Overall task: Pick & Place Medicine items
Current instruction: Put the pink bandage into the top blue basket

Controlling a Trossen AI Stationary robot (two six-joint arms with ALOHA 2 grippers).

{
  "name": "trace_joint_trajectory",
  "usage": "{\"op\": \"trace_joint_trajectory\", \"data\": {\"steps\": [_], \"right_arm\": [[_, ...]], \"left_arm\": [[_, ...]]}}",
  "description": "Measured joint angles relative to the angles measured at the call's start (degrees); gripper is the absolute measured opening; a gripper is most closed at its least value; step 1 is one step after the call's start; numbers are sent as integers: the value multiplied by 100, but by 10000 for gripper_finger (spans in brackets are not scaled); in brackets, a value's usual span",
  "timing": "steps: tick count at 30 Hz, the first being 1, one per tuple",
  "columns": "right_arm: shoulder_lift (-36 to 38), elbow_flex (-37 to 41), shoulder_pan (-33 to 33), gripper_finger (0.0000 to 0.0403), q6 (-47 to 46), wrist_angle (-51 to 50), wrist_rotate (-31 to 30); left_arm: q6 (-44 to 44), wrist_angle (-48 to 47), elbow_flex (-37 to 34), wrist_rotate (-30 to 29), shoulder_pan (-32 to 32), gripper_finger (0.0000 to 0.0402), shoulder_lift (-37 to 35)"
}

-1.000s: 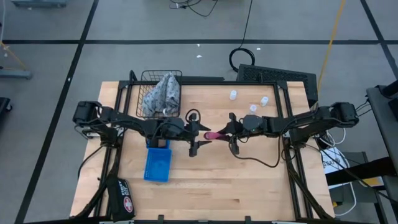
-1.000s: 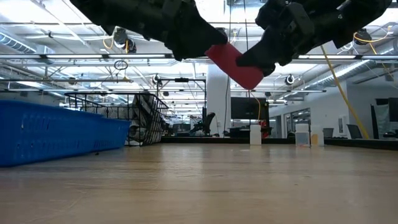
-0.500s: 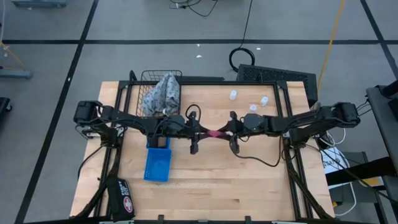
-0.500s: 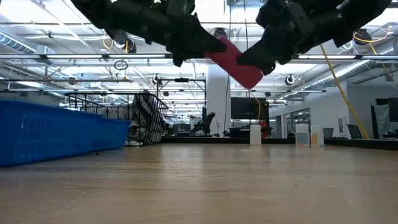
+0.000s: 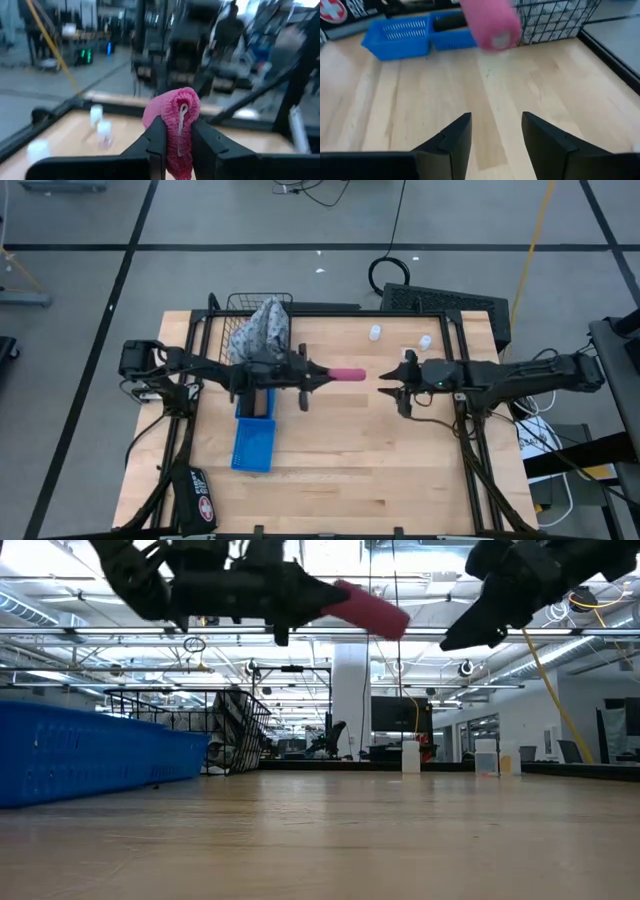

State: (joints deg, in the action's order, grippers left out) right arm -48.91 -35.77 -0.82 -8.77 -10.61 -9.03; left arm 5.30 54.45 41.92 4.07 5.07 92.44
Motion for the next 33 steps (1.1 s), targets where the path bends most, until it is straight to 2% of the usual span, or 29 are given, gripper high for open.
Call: {"op": "trace_joint_trajectory", "data": {"steps": [3,6,11,14,17,22,25,29,33], "right_arm": [[140,433,-7,158,-23,889,4],[77,1093,-7,157,106,2620,7],[-526,2124,-7,169,764,6395,31],[-1021,2280,-2,187,936,7702,415],[-1467,2030,-7,212,948,7879,752],[-2155,1420,-4,257,1094,7803,760],[-2375,1204,-4,268,1279,7816,760],[-2498,1171,-4,245,1407,7797,738],[-2502,1182,-4,179,1402,7768,756]], "left_arm": [[146,869,-272,347,109,53,0],[277,1370,-322,679,142,53,4],[506,1304,-238,946,111,53,7],[540,1274,-229,943,65,53,7],[540,1292,-230,943,43,53,7],[558,1244,-230,940,43,53,7],[580,1258,-231,940,38,53,7],[587,1264,-231,940,25,55,7],[588,1264,-231,943,26,54,7]]}}
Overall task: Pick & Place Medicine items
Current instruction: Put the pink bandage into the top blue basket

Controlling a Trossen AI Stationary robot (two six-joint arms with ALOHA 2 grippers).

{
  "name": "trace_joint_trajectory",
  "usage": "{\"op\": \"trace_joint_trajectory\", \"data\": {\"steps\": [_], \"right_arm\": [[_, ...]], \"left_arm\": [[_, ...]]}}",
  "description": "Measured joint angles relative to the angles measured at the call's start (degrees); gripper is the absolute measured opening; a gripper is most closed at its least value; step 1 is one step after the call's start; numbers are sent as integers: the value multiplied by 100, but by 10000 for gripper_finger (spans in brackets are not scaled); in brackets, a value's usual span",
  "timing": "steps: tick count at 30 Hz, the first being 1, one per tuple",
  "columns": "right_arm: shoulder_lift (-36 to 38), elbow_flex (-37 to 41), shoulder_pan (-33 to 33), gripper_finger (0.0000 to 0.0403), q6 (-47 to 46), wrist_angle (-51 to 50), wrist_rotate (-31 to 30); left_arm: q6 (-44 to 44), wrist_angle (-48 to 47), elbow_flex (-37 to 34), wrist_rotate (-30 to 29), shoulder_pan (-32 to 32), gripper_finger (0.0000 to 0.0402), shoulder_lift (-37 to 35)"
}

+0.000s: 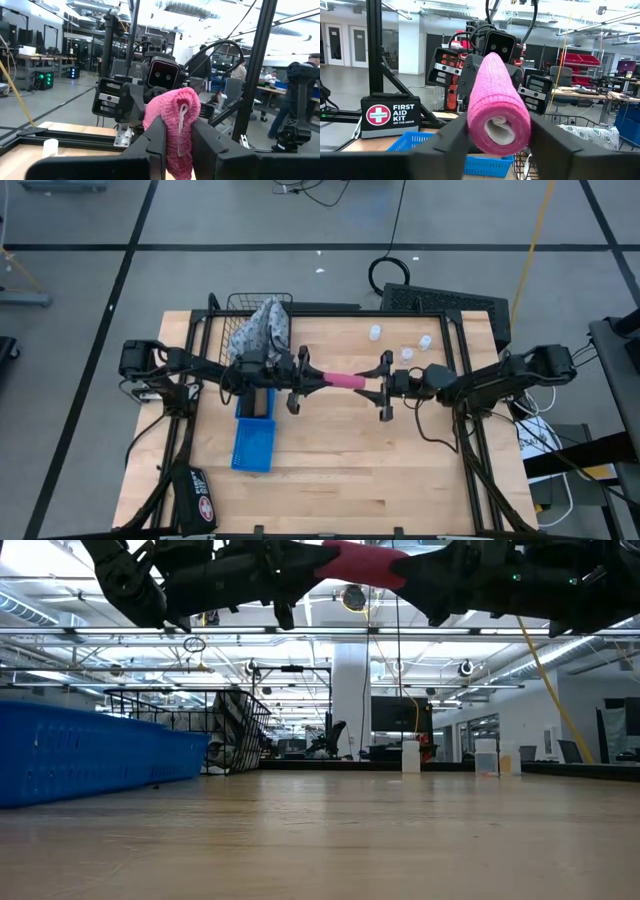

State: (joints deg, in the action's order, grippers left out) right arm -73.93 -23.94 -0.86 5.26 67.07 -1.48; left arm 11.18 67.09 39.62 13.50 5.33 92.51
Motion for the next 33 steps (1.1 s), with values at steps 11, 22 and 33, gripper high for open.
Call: {"op": "trace_joint_trajectory", "data": {"steps": [11,22,33], "right_arm": [[8,13,2,41,-187,-41,1],[46,0,4,41,-547,-1056,12],[41,4,4,41,-758,-1759,2]], "left_arm": [[457,-256,1,-97,4,73,-17],[501,-5772,960,-346,124,261,-1466],[-483,-10822,4909,-925,28,311,-205]]}}
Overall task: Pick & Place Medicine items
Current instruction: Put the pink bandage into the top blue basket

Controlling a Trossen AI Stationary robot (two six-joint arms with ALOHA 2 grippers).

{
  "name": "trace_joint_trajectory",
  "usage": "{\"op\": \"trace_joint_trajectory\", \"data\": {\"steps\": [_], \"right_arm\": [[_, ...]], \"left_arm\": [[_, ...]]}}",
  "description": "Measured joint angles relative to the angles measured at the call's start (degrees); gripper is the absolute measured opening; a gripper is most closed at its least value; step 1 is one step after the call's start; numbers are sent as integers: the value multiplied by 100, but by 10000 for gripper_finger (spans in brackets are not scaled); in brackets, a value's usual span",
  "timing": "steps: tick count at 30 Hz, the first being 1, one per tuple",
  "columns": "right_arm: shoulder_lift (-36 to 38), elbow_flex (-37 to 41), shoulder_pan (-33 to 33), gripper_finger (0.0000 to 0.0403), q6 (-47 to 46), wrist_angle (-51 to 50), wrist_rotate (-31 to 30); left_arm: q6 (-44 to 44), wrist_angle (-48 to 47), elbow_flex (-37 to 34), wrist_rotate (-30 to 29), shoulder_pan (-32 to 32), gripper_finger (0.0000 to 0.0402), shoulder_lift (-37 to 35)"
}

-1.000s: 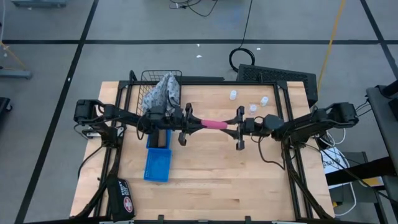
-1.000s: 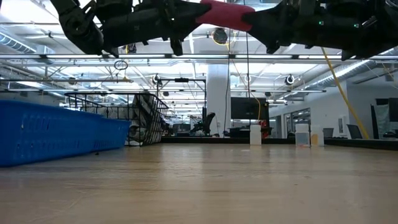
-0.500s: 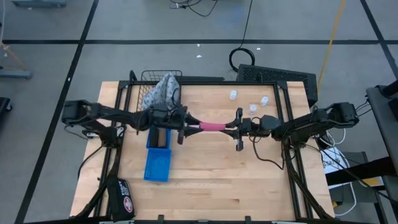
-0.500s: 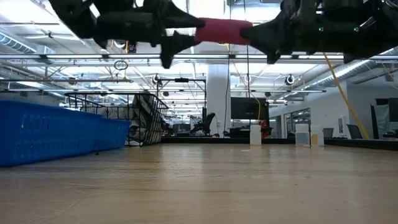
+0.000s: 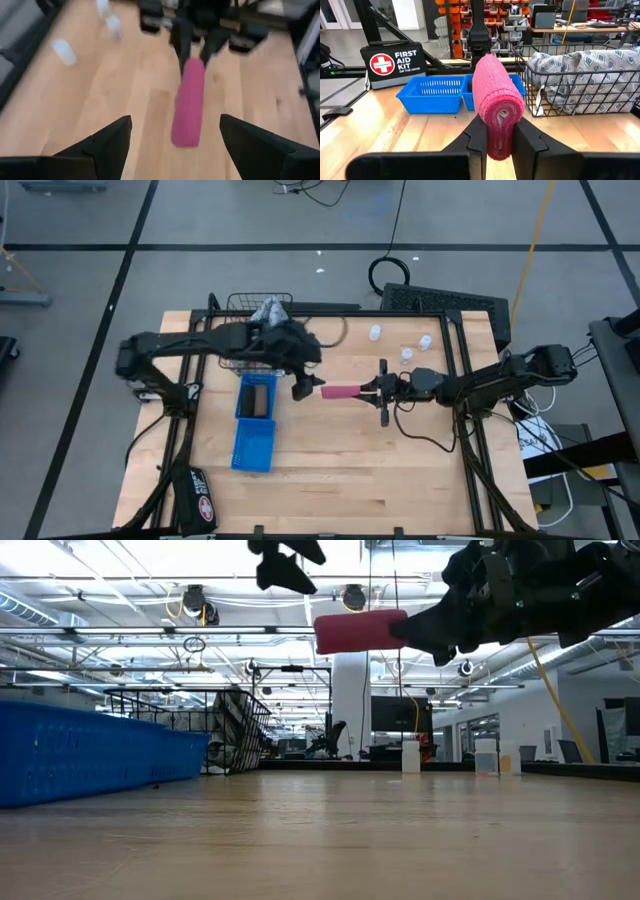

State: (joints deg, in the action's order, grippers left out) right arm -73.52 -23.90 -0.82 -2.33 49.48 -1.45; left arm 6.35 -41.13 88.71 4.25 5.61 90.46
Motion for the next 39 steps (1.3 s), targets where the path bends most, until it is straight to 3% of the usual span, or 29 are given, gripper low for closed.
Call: {"op": "trace_joint_trajectory", "data": {"steps": [4,8,14,21,24,34,37,39], "right_arm": [[-2,0,0,41,0,-5,-2],[-2,0,0,41,0,-42,-4],[0,0,0,41,0,-71,-2],[-1,0,0,41,0,-137,-2],[-2,0,0,41,0,-149,0],[-4,2,-2,57,-2,-160,12],[-2,2,0,70,0,-134,-8],[40,2,0,81,0,-158,-18]], "left_arm": [[-443,-740,1007,140,-65,312,888],[-767,-980,1571,340,-159,312,1634],[-1141,-979,1766,331,-277,312,2183],[-1094,-958,1766,322,-274,304,2286],[-1100,-946,1768,324,-276,269,2261],[-1050,-960,1768,330,-186,86,2286],[-930,-959,1770,333,-157,54,2283],[-744,-993,1768,244,-160,54,2214]]}}
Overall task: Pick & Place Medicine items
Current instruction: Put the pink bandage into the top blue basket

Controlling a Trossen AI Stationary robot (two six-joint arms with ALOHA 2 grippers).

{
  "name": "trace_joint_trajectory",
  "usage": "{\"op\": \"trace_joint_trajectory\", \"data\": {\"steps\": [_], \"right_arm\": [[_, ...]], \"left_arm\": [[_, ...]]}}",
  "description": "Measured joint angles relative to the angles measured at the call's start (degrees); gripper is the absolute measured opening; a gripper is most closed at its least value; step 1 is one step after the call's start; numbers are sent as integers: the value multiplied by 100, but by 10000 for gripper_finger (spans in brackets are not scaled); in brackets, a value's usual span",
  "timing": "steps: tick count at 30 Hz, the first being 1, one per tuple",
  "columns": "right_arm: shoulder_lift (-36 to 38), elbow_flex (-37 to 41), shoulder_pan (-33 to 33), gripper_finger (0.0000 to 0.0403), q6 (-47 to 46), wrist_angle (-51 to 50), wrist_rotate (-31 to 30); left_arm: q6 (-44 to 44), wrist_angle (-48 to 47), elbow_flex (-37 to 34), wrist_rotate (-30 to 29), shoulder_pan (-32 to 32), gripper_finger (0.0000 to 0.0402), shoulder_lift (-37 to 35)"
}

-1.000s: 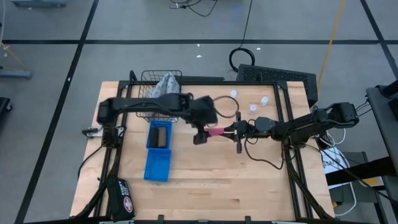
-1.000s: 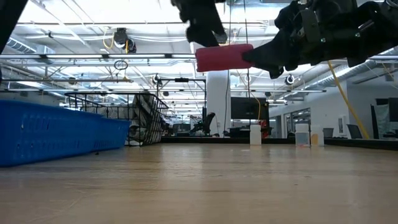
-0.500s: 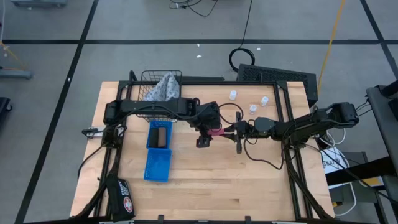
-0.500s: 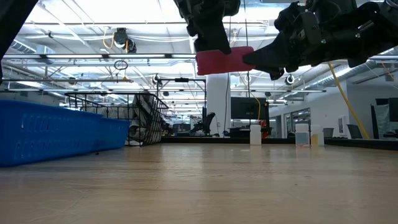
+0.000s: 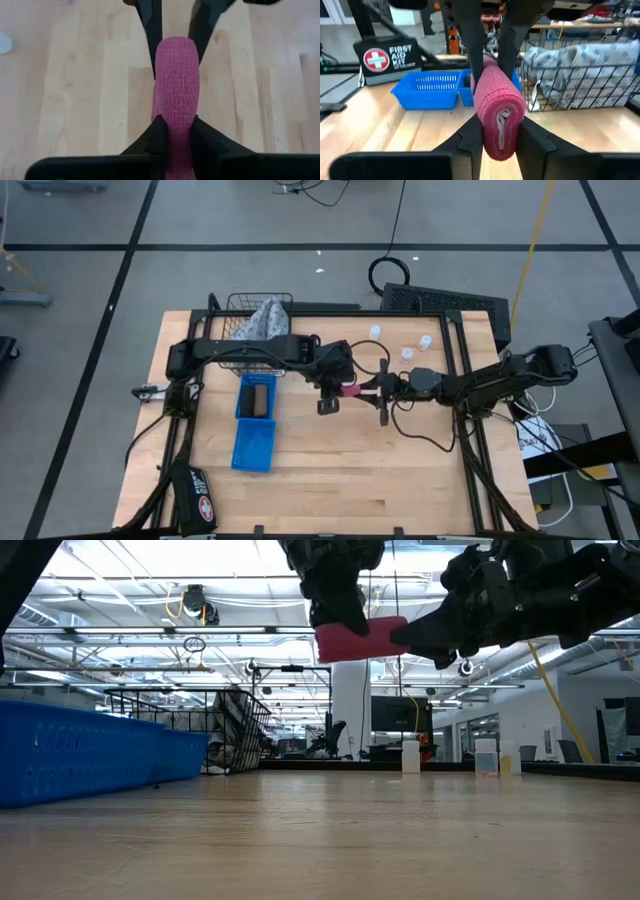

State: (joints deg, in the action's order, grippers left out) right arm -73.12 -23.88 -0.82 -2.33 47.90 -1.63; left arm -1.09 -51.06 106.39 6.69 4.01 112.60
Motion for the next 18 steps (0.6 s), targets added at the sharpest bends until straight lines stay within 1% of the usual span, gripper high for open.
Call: {"op": "trace_joint_trajectory", "data": {"steps": [5,7,9,11,14,16,18], "right_arm": [[307,-24,4,108,-164,-243,-26],[419,15,-7,115,-345,-537,64],[557,15,-16,121,-418,-723,125],[717,-2,-3,123,-412,-827,72],[839,14,-7,122,-409,-1190,50],[928,7,-7,119,-407,-1281,63],[973,2,-4,115,-393,-1328,51]], "left_arm": [[573,-467,-5,-330,-27,54,-425],[886,-825,-127,-727,-53,54,-746],[1291,-866,-300,-1214,-119,54,-1069],[1780,-990,-634,-1667,-222,54,-1433],[2794,-1101,-1338,-2171,-421,54,-2083],[3734,-986,-1823,-2651,-593,54,-2524],[4831,-1101,-2378,-3134,-783,54,-2947]]}}
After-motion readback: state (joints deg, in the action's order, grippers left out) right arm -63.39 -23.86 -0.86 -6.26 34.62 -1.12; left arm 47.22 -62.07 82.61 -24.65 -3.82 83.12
